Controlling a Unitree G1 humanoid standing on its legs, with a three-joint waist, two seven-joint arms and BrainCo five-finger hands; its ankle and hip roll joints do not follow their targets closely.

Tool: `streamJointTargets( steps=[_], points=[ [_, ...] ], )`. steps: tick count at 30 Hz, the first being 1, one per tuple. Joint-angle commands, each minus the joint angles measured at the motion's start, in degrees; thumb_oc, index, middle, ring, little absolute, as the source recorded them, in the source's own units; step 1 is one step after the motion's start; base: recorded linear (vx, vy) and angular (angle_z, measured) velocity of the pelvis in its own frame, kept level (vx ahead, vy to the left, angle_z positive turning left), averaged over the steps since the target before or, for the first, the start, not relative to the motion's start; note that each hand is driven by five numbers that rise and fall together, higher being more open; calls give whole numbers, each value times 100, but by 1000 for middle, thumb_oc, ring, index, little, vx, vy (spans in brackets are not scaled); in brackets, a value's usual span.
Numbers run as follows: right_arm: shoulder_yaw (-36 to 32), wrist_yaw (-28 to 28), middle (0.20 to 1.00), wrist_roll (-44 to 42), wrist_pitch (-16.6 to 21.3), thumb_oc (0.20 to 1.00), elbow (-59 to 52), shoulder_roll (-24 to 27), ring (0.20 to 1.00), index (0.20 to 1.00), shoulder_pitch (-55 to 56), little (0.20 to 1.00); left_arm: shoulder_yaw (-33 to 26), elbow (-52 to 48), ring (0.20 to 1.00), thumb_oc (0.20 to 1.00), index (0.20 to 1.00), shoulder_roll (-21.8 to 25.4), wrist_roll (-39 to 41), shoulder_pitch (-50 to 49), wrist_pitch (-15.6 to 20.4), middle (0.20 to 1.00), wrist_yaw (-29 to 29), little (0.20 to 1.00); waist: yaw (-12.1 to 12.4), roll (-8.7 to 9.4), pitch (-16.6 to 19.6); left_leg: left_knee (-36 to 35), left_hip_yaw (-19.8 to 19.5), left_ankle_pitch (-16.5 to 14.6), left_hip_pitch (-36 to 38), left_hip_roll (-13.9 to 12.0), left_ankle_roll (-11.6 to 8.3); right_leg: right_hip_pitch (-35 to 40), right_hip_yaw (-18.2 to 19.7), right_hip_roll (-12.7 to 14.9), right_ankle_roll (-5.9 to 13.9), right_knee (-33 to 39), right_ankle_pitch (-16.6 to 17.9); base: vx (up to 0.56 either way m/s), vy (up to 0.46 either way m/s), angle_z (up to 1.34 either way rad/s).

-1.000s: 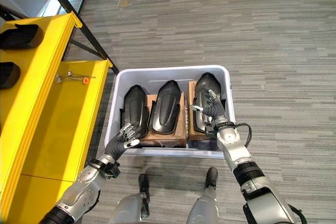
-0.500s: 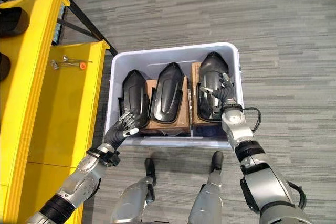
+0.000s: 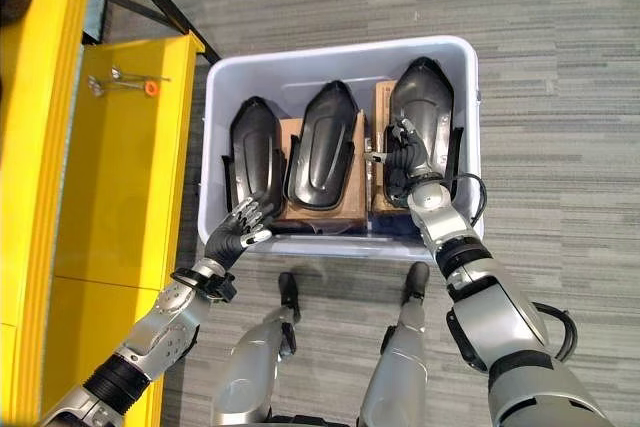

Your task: Move parts from the plastic box to the shelf.

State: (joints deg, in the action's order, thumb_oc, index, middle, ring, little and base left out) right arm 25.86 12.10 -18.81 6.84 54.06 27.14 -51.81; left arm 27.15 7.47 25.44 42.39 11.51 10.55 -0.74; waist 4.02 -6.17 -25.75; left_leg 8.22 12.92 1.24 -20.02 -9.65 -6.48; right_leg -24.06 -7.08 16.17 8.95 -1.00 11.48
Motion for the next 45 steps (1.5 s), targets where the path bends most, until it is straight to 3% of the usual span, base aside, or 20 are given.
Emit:
streamJointTargets(
  steps=[1,15,22,24,27,33,42,45],
  points=[
    [217,29,1000,75,103,1000,245,-13,1000,1000,-366,1000,134,-523,1000,1000,1000,164,79,-97,340,1000,101,1000,128,11,234,490,-198,169,-685,-234,14,35,97,321,92,-856,-651,-31,-9,6],
    [770,-191,1000,760,-26,1000,325,-435,1000,1000,148,1000,86,-351,1000,1000,1000,37,-17,36,428,1000,296,1000,123,185,49,678,-318,123,-1032,-295,42,-225,54,282,48,-943,-629,-8,-5,2],
    [1141,-385,1000,1339,-40,1000,-797,-418,1000,1000,865,1000,-63,-238,1000,1000,1000,-23,-123,-18,474,1000,407,1000,25,336,11,687,-319,115,-1014,-326,29,-218,76,255,41,-944,-634,2,0,-2],
    [1324,-617,1000,1764,-54,1000,-1771,-154,1000,1000,1387,1000,-185,-256,1000,1000,1000,-52,-190,-101,470,1000,443,1000,-70,437,-4,707,-340,99,-1009,-342,19,-214,69,246,40,-964,-653,4,-10,2],
    [1332,-745,1000,1976,-31,1000,-2146,23,1000,1000,1672,1000,-235,-251,1000,1000,1000,-65,-253,-129,467,1000,442,1000,-122,487,-13,720,-359,86,-1021,-357,11,-218,70,245,42,-979,-668,0,0,0],
    [912,-787,1000,2769,15,1000,-2984,762,1000,1000,2220,1000,-460,-290,1000,1000,1000,-3,-354,-238,466,1000,398,1000,-261,651,-31,756,-378,64,-1059,-418,-21,-259,65,215,65,-1003,-667,0,-1,1],
    [-413,-462,1000,2403,258,1000,-4505,1331,1000,1000,2949,1000,-588,-364,1000,1000,1000,51,-389,-281,457,1000,419,1000,-449,853,1,785,-326,39,-1059,-488,-45,-311,128,151,73,-994,-645,3,-5,-4],
    [-1200,-280,1000,2184,551,1000,-5608,1412,1000,1000,3431,1000,-679,-432,1000,1000,1000,79,-401,-376,451,1000,416,1000,-542,935,20,780,-296,20,-1038,-526,-57,-339,171,120,79,-994,-647,8,-2,-10]
  ],
)
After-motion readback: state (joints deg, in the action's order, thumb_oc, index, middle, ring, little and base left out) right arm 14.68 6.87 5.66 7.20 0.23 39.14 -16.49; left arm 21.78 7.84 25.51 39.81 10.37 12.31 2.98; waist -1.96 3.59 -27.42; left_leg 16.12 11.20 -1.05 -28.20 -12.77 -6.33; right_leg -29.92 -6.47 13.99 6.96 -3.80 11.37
